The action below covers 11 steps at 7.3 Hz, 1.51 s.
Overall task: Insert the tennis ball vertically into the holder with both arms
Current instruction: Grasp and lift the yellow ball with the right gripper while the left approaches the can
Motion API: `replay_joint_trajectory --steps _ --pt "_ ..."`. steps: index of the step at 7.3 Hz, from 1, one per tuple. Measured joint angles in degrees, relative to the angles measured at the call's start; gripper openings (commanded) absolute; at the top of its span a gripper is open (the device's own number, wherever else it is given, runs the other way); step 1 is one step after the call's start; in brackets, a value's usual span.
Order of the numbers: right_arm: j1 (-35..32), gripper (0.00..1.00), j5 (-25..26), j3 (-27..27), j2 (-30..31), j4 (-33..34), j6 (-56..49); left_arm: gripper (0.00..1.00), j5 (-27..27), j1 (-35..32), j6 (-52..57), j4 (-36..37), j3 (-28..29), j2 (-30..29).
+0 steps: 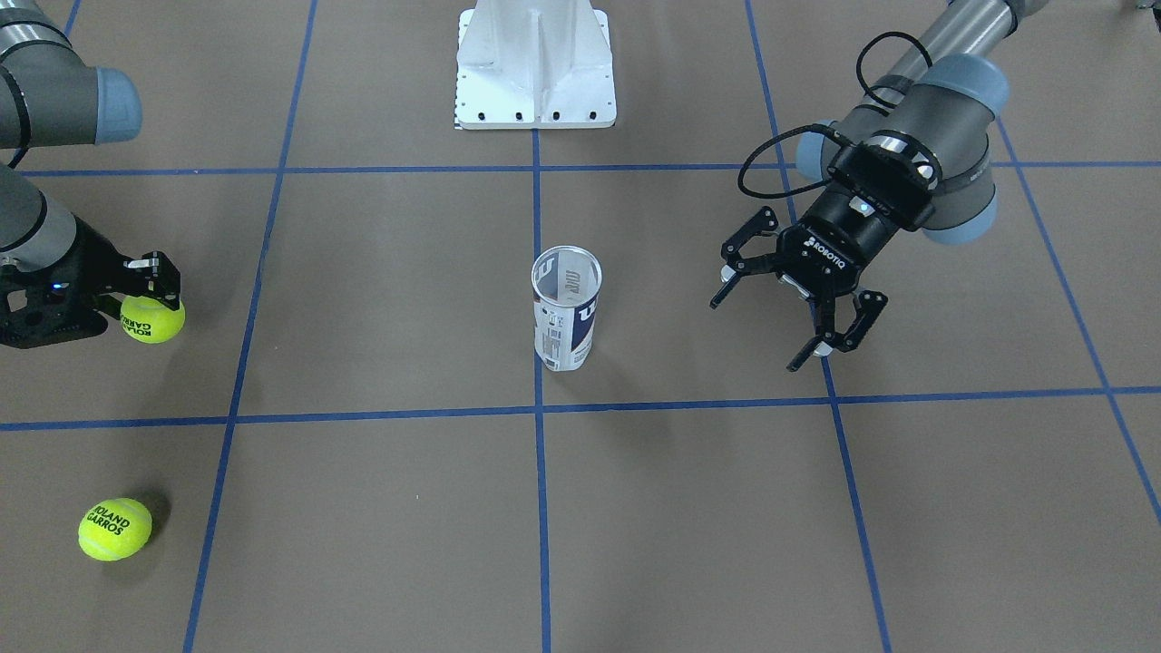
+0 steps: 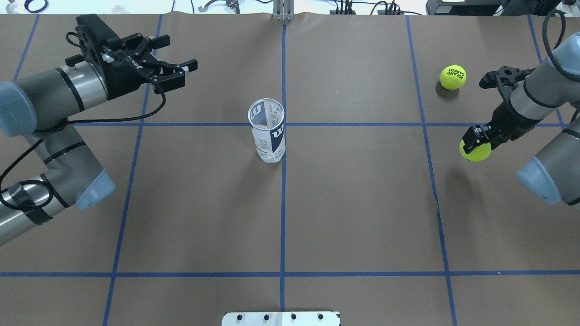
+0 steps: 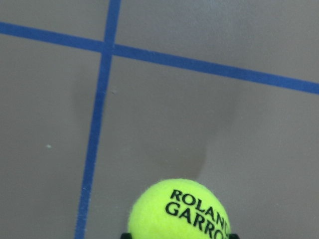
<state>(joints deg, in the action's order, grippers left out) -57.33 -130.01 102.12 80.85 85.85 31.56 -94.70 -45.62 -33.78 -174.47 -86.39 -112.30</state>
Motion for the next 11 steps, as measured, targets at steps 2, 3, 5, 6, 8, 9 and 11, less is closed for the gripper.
replay_joint_trajectory --steps 2,3,5,6,8,9,11 --pt "-3.0 0.0 -4.2 0.4 -1.6 0.1 0.5 0.89 -6.2 0.1 0.0 2.2 0.2 1.7" --pt "-3.8 0.0 -5.3 0.6 -2.8 0.1 1.1 0.86 -7.0 1.5 -0.1 3.3 0.6 1.7" --pt "-4.6 0.0 -6.9 0.8 -5.8 0.1 4.5 0.95 -1.2 8.7 -0.1 3.8 1.2 1.4" --pt "-4.7 0.0 -7.3 0.8 -7.0 0.1 6.0 0.99 5.5 13.4 0.1 3.7 1.4 1.2" --pt "-4.8 0.0 -7.6 1.1 -8.7 0.1 7.0 0.99 12.1 18.4 0.2 3.8 1.7 -0.1" --pt "-4.9 0.0 -7.6 1.3 -9.3 0.1 7.1 0.99 12.8 19.1 0.2 4.0 2.6 -1.7" --pt "-4.9 0.0 -7.5 1.5 -10.6 0.1 7.2 0.99 13.2 20.2 0.4 4.1 5.2 -4.6"
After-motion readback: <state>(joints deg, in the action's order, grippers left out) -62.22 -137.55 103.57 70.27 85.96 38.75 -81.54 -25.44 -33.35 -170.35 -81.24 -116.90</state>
